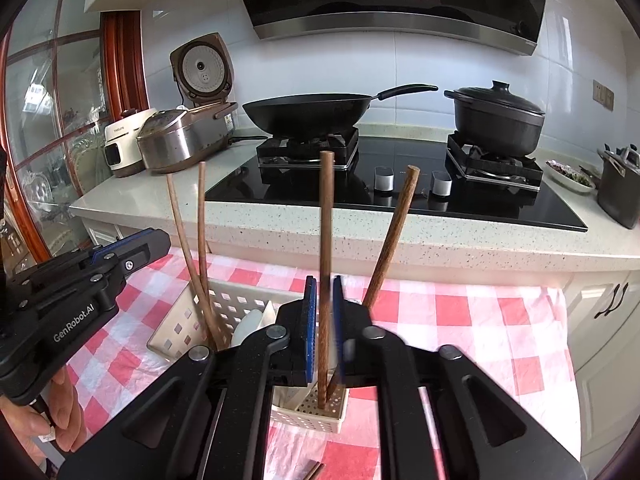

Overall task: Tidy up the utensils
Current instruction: 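Lower both held chopsticks into the caddy, then open both grippers to release the chopsticks in the caddy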

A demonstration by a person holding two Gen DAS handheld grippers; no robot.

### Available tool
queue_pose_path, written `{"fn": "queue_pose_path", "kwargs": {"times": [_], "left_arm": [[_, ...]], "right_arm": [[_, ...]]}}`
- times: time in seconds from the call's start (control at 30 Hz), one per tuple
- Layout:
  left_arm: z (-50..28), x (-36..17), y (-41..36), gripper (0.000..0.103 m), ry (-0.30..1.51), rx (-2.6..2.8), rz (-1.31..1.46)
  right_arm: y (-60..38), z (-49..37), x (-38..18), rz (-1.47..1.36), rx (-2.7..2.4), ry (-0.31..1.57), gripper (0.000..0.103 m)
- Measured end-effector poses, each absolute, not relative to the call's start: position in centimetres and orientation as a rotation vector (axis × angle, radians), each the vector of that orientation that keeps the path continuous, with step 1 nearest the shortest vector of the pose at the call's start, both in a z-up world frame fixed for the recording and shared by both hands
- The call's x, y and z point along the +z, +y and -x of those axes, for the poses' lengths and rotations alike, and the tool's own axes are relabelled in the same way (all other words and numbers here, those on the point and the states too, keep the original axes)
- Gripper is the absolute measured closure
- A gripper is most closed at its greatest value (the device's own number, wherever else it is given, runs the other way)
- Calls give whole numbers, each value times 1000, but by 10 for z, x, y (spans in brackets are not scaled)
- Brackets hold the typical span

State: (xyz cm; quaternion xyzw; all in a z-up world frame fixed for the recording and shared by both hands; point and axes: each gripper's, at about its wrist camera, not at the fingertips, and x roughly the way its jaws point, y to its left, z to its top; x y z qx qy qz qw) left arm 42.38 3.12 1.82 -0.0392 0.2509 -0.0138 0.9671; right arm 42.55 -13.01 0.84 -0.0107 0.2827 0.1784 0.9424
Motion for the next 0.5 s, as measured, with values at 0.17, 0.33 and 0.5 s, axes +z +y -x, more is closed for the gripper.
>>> {"fn": "queue_pose_path", "kwargs": {"times": [0.17,0.33,0.5], "left_arm": [[-418,16,45,59,508,7,101],[-390,17,61,26,460,44,107],[-343,8,75,9,410,99,125]], "right_arm": [[-140,-415,21,-2,371,518,60],[-162,-386,36,-47,406,445,60],[-188,-345,24,-110,425,419,60]]}}
